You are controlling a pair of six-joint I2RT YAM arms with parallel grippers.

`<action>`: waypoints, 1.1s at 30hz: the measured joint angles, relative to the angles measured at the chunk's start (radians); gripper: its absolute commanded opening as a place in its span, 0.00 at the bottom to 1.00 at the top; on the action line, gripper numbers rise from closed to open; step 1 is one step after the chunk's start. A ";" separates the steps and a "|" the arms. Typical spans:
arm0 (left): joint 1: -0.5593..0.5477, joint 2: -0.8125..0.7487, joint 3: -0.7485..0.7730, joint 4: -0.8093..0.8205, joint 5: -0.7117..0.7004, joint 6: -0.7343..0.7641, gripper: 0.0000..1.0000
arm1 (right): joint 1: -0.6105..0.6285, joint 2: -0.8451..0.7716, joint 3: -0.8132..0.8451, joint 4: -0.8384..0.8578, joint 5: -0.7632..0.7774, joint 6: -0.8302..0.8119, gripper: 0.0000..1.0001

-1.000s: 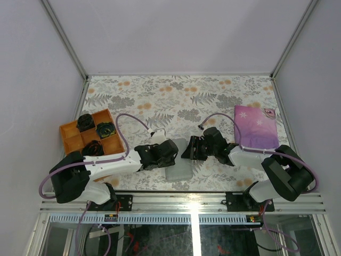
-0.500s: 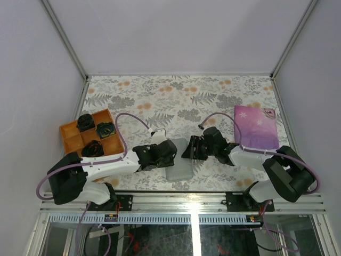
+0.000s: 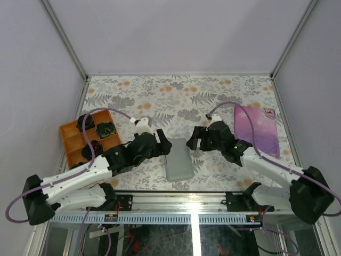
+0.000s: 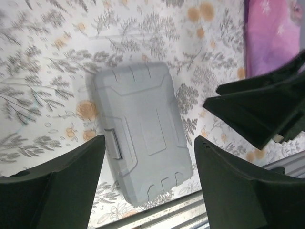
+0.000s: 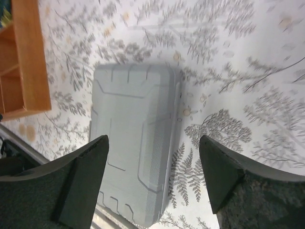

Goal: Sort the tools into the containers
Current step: Close the storage box at the center of the board, then reset both arms

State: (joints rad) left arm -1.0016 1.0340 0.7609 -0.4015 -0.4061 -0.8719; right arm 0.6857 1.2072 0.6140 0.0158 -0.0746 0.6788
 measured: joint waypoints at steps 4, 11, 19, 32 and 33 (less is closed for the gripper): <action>0.040 -0.094 0.000 -0.006 -0.009 0.060 0.87 | 0.001 -0.133 0.016 -0.050 0.089 -0.052 0.96; 0.079 -0.229 0.028 -0.043 -0.035 0.165 1.00 | 0.001 -0.377 0.023 -0.172 0.252 -0.159 0.99; 0.079 -0.384 0.050 -0.090 -0.079 0.241 1.00 | 0.002 -0.703 0.008 -0.305 0.440 -0.208 0.99; 0.079 -0.562 -0.066 -0.162 -0.129 0.219 1.00 | 0.002 -1.004 -0.103 -0.441 0.484 -0.209 0.99; 0.079 -0.561 -0.069 -0.164 -0.129 0.217 1.00 | 0.002 -1.002 -0.103 -0.446 0.484 -0.208 0.99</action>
State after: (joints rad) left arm -0.9226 0.4728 0.6918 -0.5659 -0.5354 -0.6548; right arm 0.6872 0.2050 0.5106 -0.4301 0.4095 0.4709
